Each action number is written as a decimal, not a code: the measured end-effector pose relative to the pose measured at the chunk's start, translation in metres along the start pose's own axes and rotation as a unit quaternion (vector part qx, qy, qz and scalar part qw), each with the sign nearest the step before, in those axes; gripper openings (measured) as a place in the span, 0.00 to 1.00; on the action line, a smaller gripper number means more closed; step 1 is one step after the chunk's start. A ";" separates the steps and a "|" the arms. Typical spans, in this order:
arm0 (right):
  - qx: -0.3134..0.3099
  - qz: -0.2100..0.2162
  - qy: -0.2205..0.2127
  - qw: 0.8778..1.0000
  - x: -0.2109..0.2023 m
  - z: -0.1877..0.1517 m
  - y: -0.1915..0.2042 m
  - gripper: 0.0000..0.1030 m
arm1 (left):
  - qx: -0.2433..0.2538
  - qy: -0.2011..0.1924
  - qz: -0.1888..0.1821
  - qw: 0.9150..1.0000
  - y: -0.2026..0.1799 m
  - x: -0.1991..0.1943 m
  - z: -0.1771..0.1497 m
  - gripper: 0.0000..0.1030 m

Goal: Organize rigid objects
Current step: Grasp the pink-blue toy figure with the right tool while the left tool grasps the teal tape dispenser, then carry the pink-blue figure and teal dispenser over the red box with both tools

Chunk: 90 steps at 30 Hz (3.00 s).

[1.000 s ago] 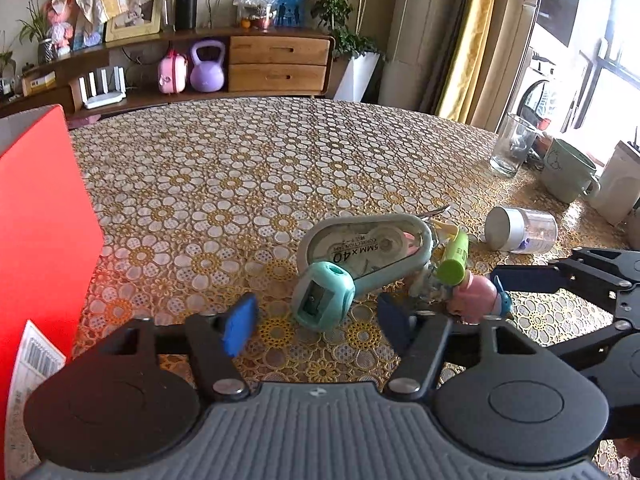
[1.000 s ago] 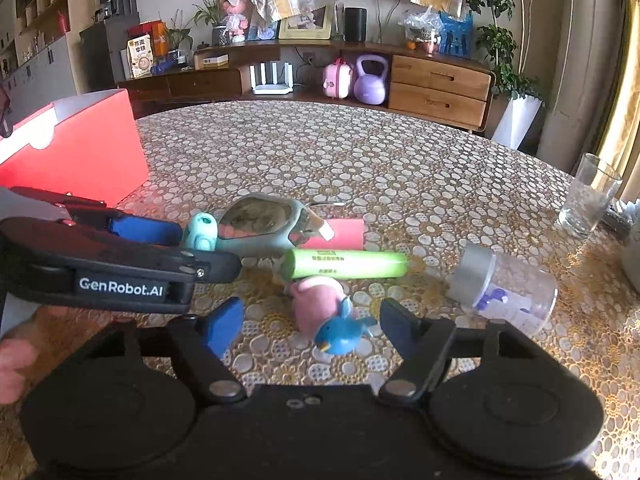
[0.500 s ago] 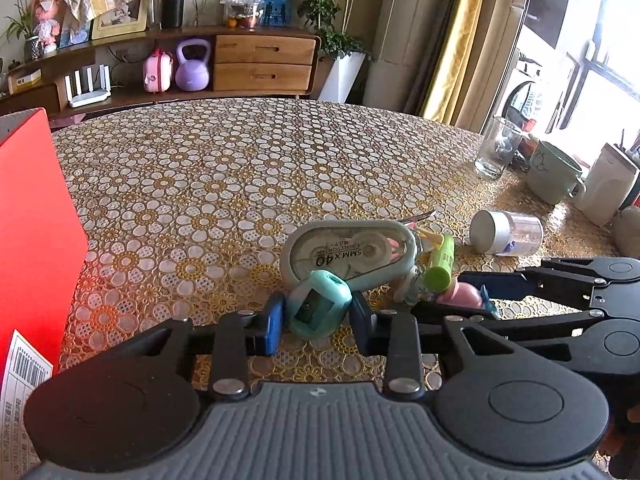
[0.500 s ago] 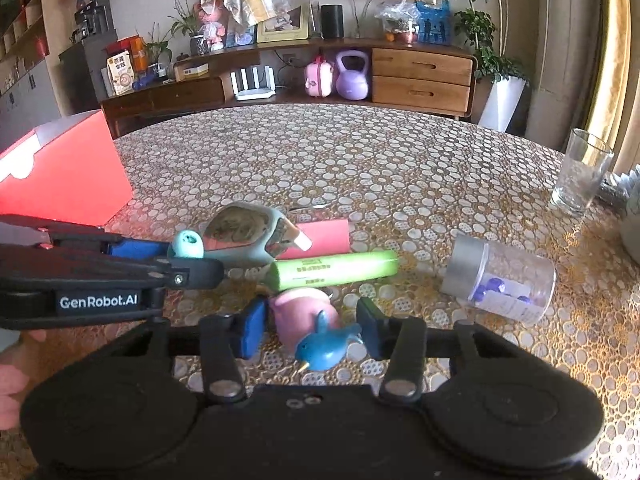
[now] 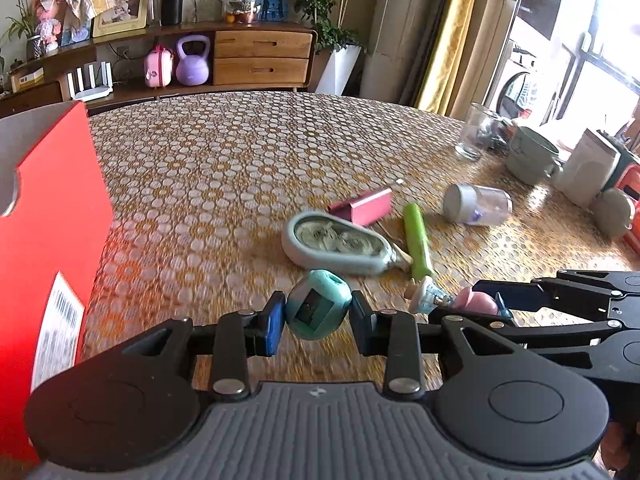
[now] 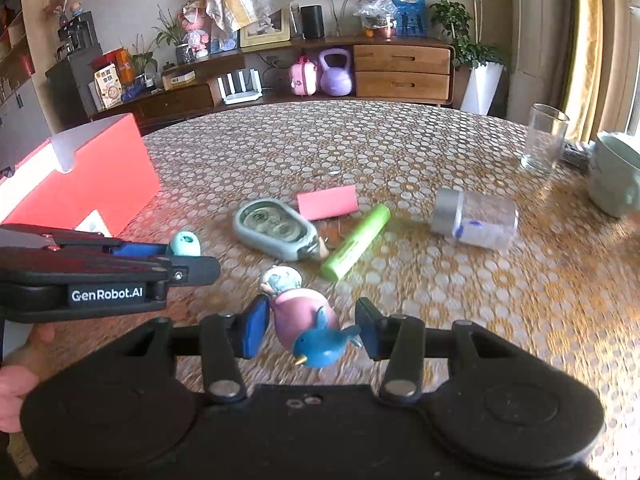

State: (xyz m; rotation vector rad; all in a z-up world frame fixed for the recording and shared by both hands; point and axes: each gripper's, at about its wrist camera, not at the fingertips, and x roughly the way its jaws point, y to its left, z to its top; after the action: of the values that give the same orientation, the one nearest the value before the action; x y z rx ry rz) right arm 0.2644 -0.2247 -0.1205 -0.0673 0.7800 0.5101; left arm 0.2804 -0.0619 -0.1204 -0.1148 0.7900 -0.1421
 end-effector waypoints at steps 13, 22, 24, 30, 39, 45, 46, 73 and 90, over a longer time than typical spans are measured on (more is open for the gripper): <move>-0.003 -0.009 -0.032 0.999 -0.072 0.002 0.040 0.45 | 0.009 -0.005 -0.007 1.000 -0.007 -0.076 -0.014 0.33; -0.034 0.003 -0.058 0.998 -0.107 0.021 0.088 0.45 | 0.002 -0.024 0.000 1.000 0.008 -0.129 -0.010 0.33; -0.041 0.008 -0.063 0.997 -0.112 0.024 0.098 0.45 | 0.000 -0.028 0.001 1.000 0.014 -0.140 -0.008 0.33; -0.064 0.016 -0.081 0.995 -0.117 0.038 0.130 0.45 | -0.009 -0.039 0.007 0.999 0.035 -0.171 -0.002 0.33; -0.095 0.025 -0.091 0.991 -0.112 0.056 0.180 0.45 | -0.022 -0.062 0.028 0.997 0.079 -0.207 0.003 0.33; -0.118 0.037 -0.092 0.988 -0.099 0.069 0.213 0.45 | -0.039 -0.067 0.056 0.995 0.122 -0.221 0.005 0.33; -0.122 0.038 -0.093 0.987 -0.096 0.071 0.218 0.45 | -0.041 -0.067 0.063 0.995 0.130 -0.222 0.006 0.33; -0.163 0.059 -0.014 0.985 0.032 0.100 0.280 0.45 | -0.029 0.008 0.155 0.987 0.258 -0.165 0.028 0.33; -0.205 0.045 0.031 0.977 0.093 0.099 0.305 0.45 | -0.003 0.100 0.198 0.975 0.281 -0.098 0.035 0.33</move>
State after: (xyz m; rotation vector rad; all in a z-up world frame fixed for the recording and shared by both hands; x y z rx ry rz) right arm 0.2435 0.1052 -0.0753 -0.4332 0.7313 0.7526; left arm 0.2606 0.2334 -0.0716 0.0533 0.9986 0.2314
